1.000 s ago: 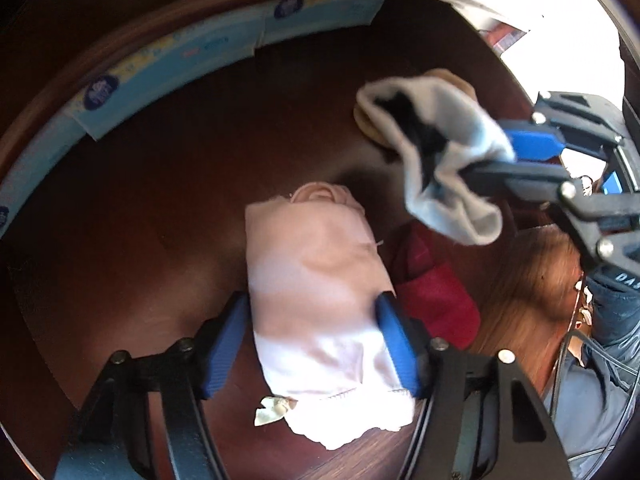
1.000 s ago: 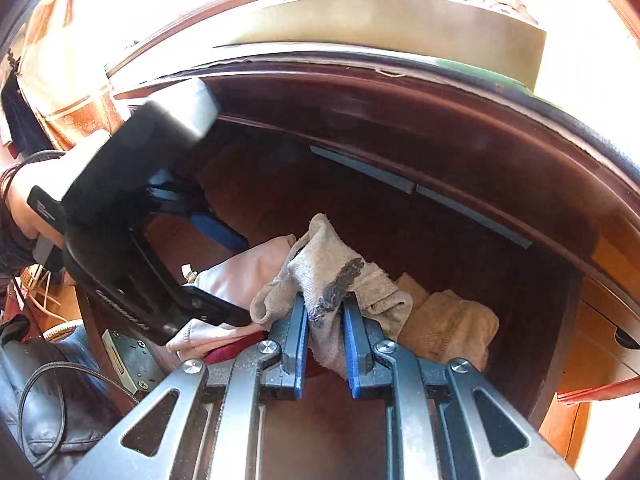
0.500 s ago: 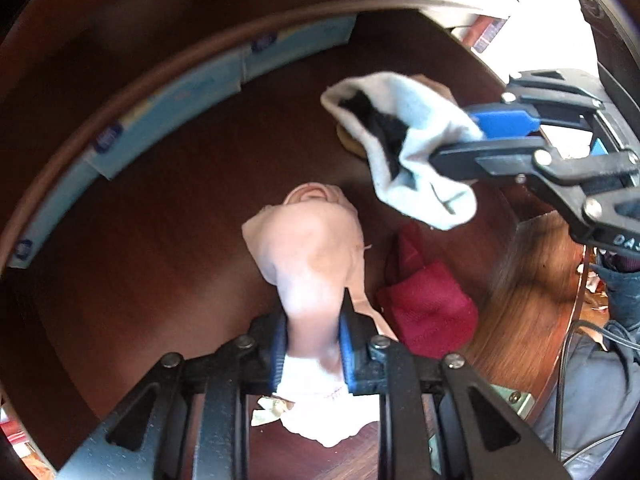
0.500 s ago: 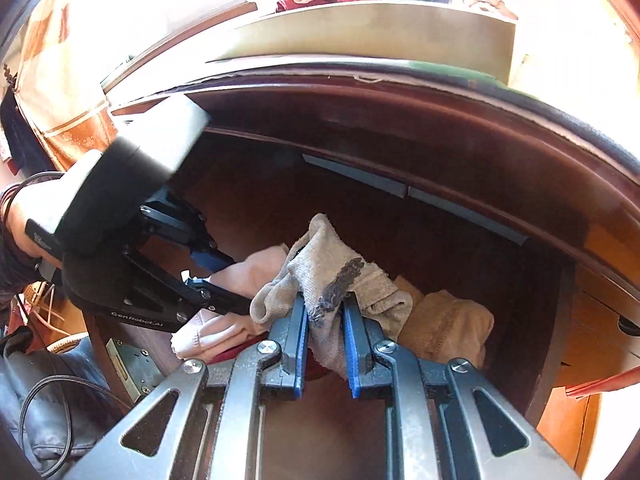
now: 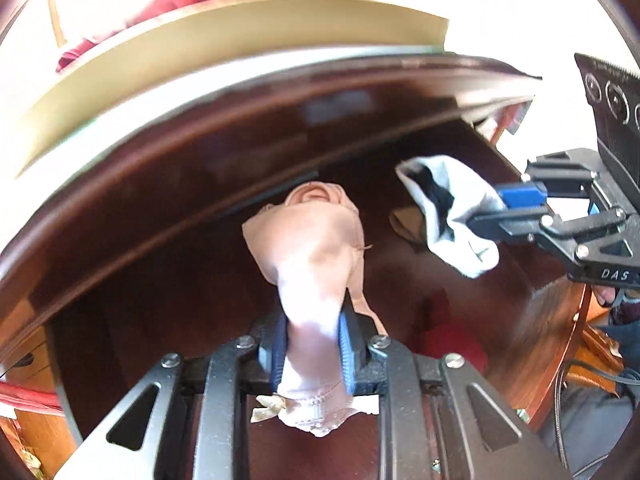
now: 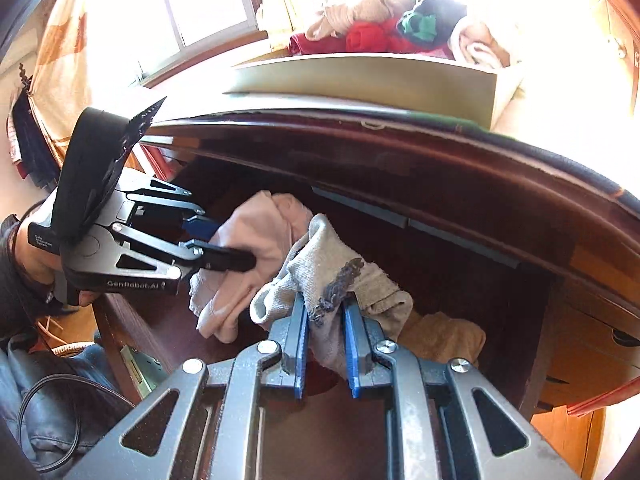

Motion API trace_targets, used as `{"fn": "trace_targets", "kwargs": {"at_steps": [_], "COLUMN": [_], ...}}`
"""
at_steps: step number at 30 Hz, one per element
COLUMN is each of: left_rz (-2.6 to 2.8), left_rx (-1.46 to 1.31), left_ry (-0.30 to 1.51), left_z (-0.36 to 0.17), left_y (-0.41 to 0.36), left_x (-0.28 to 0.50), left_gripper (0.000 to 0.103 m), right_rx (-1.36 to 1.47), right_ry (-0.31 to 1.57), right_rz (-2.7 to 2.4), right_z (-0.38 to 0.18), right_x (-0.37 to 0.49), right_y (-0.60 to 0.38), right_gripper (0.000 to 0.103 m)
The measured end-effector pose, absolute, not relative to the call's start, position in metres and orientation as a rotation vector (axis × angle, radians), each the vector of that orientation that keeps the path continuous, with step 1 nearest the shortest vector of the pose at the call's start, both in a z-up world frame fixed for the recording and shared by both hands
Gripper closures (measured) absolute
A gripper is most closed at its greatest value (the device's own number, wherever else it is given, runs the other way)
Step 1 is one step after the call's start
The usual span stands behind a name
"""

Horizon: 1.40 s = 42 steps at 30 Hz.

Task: Take underwear out of drawer
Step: 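Lift the pink underwear and grey sock up toward the beige tray with both tools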

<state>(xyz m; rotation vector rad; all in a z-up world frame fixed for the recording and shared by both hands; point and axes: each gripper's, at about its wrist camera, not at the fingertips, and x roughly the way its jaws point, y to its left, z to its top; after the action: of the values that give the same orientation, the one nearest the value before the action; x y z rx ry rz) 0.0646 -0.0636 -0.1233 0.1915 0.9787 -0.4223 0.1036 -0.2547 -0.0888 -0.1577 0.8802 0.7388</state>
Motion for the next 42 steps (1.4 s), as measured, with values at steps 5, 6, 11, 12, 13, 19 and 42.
{"fn": "trace_targets", "kwargs": {"at_steps": [5,6,11,12,13,19,42], "left_rz": [-0.381,-0.377,-0.351,-0.345,-0.339,-0.334,-0.324], "left_rx": [0.203,0.211,0.250,0.253,0.254,0.207,0.155], "left_ry": [0.907,0.896,0.843,0.834,0.823,0.780,0.668], "left_z": [-0.116,-0.114,-0.108,-0.107,-0.107,-0.100,-0.075], "left_y": [-0.057,-0.059,-0.055,-0.053,-0.054,-0.041,-0.033], "left_x": [0.057,0.055,0.059,0.062,0.061,0.047,0.033], "left_gripper": [0.083,0.083,0.083,0.083,0.083,0.083,0.084], "right_rx": [-0.147,-0.145,-0.133,-0.131,-0.130,-0.125,-0.110], "right_ry": [0.849,0.845,0.812,0.804,0.796,0.738,0.559], "right_rz": [0.742,0.742,0.747,0.748,0.748,0.750,0.745], "right_z": [-0.086,-0.084,-0.079,-0.077,-0.076,-0.074,-0.055], "right_x": [0.093,0.096,0.090,0.091,0.089,0.084,0.061], "right_y": [-0.264,-0.267,-0.274,-0.275,-0.276,-0.278,-0.293], "right_gripper": [0.085,0.085,0.085,0.085,0.085,0.085,0.085]}}
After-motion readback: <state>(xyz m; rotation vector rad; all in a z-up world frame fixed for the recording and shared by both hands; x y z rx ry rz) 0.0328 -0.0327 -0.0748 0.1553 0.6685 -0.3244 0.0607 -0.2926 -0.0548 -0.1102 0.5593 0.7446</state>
